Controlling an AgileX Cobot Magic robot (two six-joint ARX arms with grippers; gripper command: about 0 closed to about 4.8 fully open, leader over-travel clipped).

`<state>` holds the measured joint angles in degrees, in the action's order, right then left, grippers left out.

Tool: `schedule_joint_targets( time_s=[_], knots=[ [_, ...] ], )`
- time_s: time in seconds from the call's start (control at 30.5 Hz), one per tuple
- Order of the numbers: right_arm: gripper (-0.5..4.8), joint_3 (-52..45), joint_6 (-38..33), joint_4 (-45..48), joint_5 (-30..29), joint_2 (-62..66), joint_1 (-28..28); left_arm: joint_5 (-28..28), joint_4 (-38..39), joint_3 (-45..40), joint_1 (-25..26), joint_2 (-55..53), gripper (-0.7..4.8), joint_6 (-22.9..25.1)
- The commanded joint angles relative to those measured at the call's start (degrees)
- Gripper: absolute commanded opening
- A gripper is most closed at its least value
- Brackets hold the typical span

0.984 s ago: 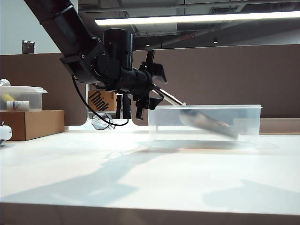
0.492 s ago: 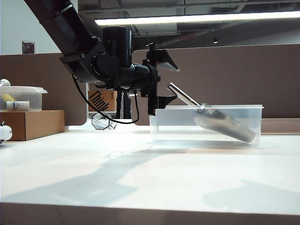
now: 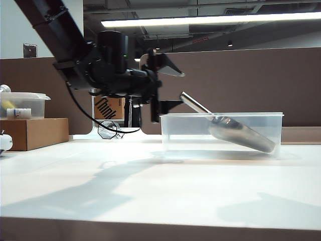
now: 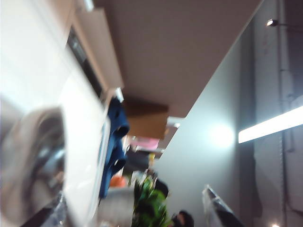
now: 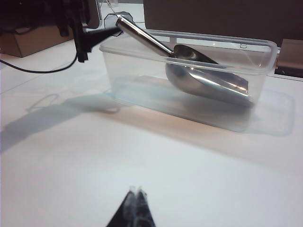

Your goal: Pick up the metal ice scoop from the table and place it inside the transparent plastic box.

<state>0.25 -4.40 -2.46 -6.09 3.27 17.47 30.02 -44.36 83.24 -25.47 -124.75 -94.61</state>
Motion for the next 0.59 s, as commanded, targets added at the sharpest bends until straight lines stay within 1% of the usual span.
schedule_joint_targets(
  time_s=[0.03, 0.16, 0.3, 0.33, 0.36, 0.39, 0.43, 0.46, 0.53, 0.59],
  knots=[
    [-0.01, 0.1, 0.1, 1.0, 0.0, 0.0, 0.0, -0.3, -3.6, 0.2, 1.7, 0.5, 3.76, -0.2],
    [-0.01, 0.1, 0.1, 1.0, 0.0, 0.1, 0.0, 0.2, -5.1, 0.2, 4.2, 0.5, 3.76, -0.3],
    [-0.01, 0.0, 0.1, 1.0, 0.0, 0.1, 0.0, 2.4, -7.4, 0.2, 5.6, 0.5, 3.68, -0.3],
    [-0.01, 0.0, 0.1, 1.0, 0.0, 0.2, 0.0, 3.3, -8.9, 0.2, 5.8, 0.5, 3.23, -0.1],
    [-0.01, 0.1, 0.1, 1.0, 0.0, 0.2, 0.0, 4.1, -10.6, 0.2, 6.1, 0.5, 2.1, -0.1],
    [-0.01, 0.1, 0.1, 1.0, 0.0, 0.2, 0.0, 4.8, -12.7, 0.2, 6.2, 0.5, -0.11, 0.8],
    [-0.01, 0.0, 0.1, 1.0, 0.0, 0.2, 0.0, 4.7, -14.7, 0.2, 6.2, 0.5, 0.22, 1.2],
    [-0.01, 0.0, 0.1, 1.0, 0.0, 0.2, 0.0, 4.7, -17.4, 0.2, 6.4, 0.7, -0.05, 1.2],
    [-0.01, 0.0, 0.1, 1.0, 0.0, 0.2, 0.0, 4.8, -21.1, 0.2, 6.4, 1.2, -0.05, 1.2],
    [-0.01, 0.0, 0.1, 1.0, 0.0, 0.2, 0.0, 6.1, -25.2, 0.2, 6.6, 2.3, -0.05, 2.3]
  ],
)
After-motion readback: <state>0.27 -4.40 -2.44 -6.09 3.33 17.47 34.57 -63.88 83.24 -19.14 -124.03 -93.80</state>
